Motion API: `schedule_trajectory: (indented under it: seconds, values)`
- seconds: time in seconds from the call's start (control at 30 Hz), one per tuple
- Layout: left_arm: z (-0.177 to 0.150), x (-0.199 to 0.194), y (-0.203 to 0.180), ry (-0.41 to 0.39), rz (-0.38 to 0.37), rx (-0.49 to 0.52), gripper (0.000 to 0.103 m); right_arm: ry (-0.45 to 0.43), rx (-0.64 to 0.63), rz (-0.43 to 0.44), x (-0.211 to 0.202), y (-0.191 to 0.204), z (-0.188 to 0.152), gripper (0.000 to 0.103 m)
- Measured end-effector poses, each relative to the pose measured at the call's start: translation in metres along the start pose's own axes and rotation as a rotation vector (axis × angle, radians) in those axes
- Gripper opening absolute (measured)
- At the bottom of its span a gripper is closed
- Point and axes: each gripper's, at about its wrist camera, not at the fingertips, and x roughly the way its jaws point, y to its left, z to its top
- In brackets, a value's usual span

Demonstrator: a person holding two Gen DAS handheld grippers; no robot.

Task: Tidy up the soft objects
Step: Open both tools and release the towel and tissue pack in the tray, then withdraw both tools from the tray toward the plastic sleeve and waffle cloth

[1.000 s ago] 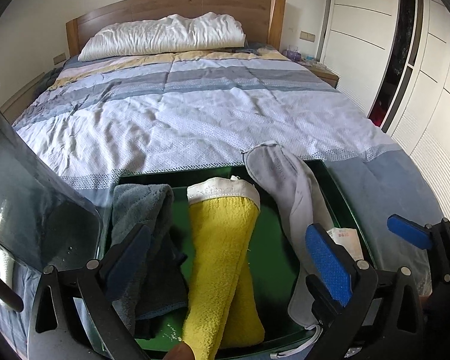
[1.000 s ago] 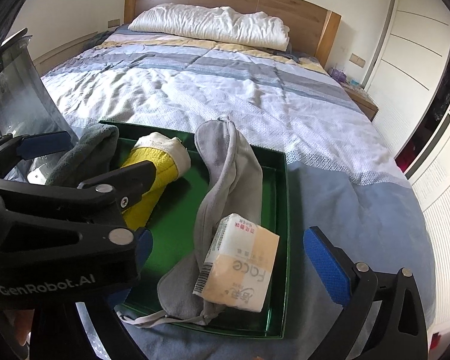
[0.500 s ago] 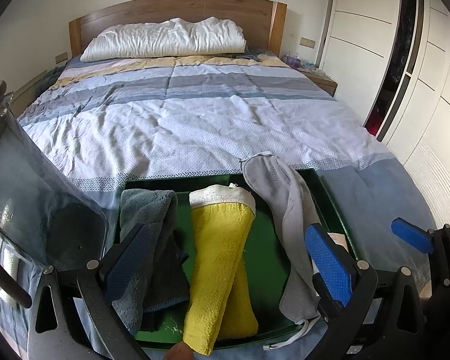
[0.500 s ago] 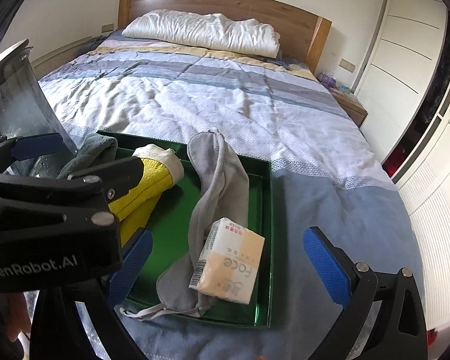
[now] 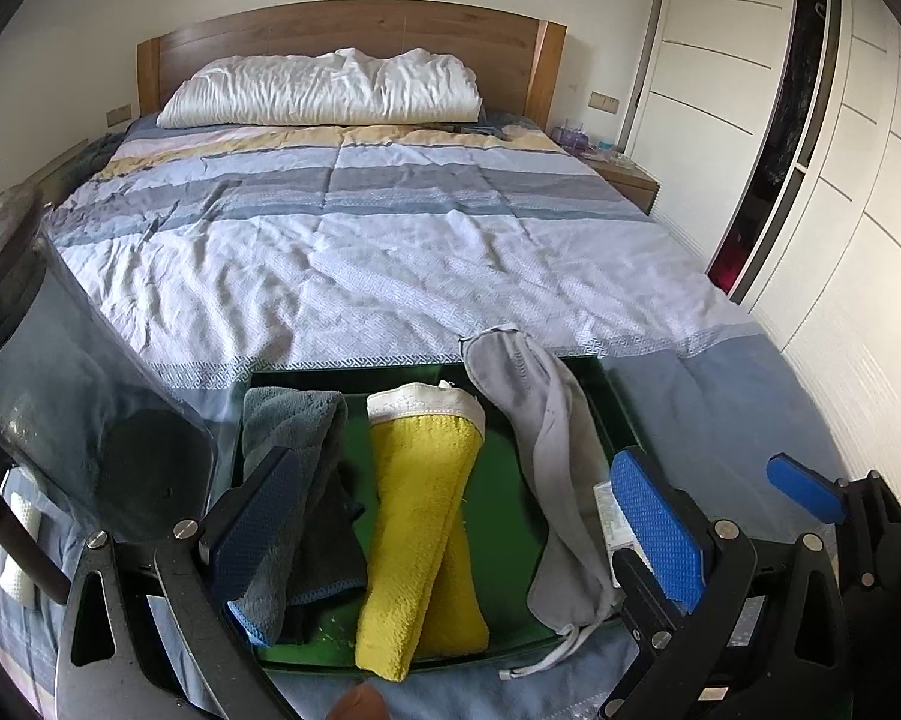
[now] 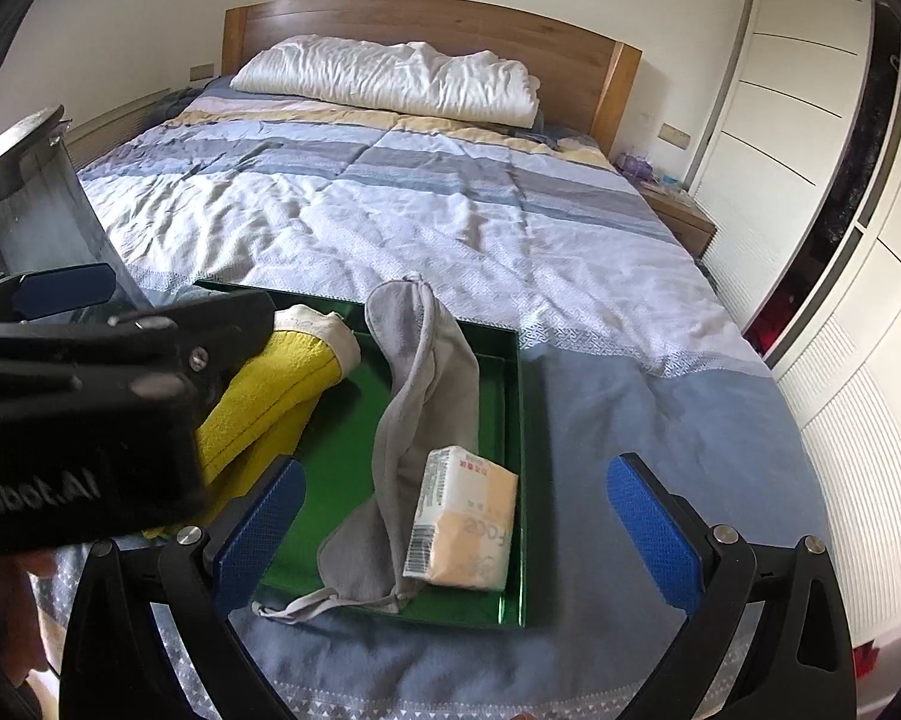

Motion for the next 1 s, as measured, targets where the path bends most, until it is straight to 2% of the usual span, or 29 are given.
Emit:
schedule_trajectory:
  seconds: [0.33, 0.6, 1.0]
  values:
    - [0.006, -0.016, 0.002, -0.031, -0.003, -0.012, 0.101, -0.015, 0.007, -0.029, -0.016, -0.002, 0.003, 0.103]
    - [0.005, -0.018, 0.002, -0.058, 0.024, 0.000, 0.101, -0.015, 0.004, -0.035, -0.015, -0.003, 0.004, 0.103]
    - [0.006, -0.022, 0.000, -0.071, 0.008, -0.004, 0.101, -0.013, 0.018, -0.050, -0.015, -0.010, 0.002, 0.103]
